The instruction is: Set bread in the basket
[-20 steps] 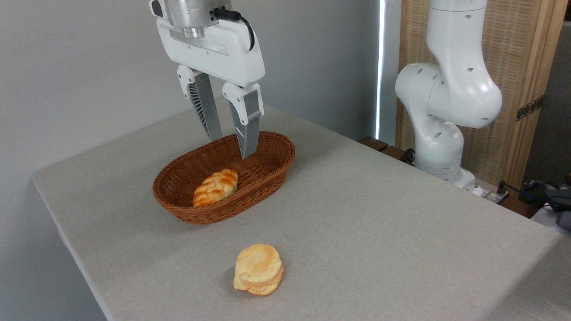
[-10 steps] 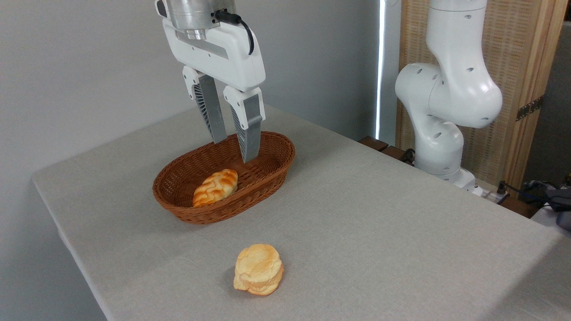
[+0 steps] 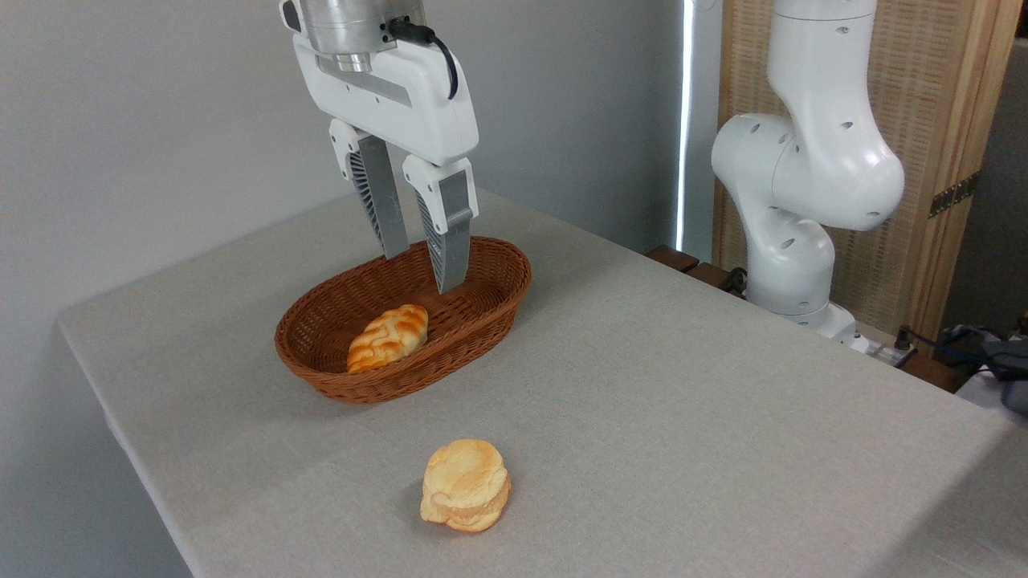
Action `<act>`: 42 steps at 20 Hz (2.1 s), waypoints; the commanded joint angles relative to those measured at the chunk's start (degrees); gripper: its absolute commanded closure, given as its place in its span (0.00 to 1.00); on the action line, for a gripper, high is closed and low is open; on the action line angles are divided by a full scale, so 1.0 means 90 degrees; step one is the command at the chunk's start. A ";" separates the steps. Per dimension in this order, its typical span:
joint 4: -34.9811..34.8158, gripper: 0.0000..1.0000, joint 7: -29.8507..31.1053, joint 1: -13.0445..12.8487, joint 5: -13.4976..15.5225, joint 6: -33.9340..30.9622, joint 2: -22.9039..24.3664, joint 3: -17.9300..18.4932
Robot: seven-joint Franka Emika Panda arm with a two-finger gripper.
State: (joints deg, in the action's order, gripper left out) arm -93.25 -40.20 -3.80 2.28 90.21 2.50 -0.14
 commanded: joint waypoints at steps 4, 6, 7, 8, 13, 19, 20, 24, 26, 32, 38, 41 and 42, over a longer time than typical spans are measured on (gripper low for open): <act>-0.0020 0.00 -0.0143 -0.0008 -0.0369 0.0006 0.0005 0.0094; -0.0030 0.00 -0.0153 -0.0008 -0.0389 0.0026 0.0005 0.0094; -0.0049 0.00 -0.0182 -0.0008 -0.0399 0.0093 -0.0005 0.0123; -0.0127 0.00 -0.0260 -0.0008 -0.0390 0.0220 0.0005 0.0210; -0.0810 0.00 -0.0299 -0.0008 -0.0409 0.1068 0.0073 0.0260; -0.1913 0.00 -0.0231 -0.0017 -0.0390 0.2348 0.0132 0.0367; -0.1992 0.00 -0.0221 -0.0027 -0.0225 0.2389 0.0132 0.0367; -0.2324 0.00 -0.0251 -0.0047 -0.0038 0.2758 0.0132 0.0367; -0.2607 0.00 -0.0270 -0.0037 -0.0038 0.3042 0.0132 0.0367; -0.2911 0.00 -0.0329 -0.0018 -0.0106 0.3639 0.0073 0.0611; -0.2911 0.00 -0.0495 -0.0027 -0.0497 0.3639 0.0064 0.0611; -0.2930 0.00 -0.0514 -0.0037 -0.0507 0.3668 0.0034 0.0611; -0.2940 0.00 -0.0553 -0.0037 -0.0516 0.3668 0.0025 0.0611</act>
State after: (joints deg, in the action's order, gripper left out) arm -118.59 -43.83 -3.64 -1.49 121.81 2.17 4.88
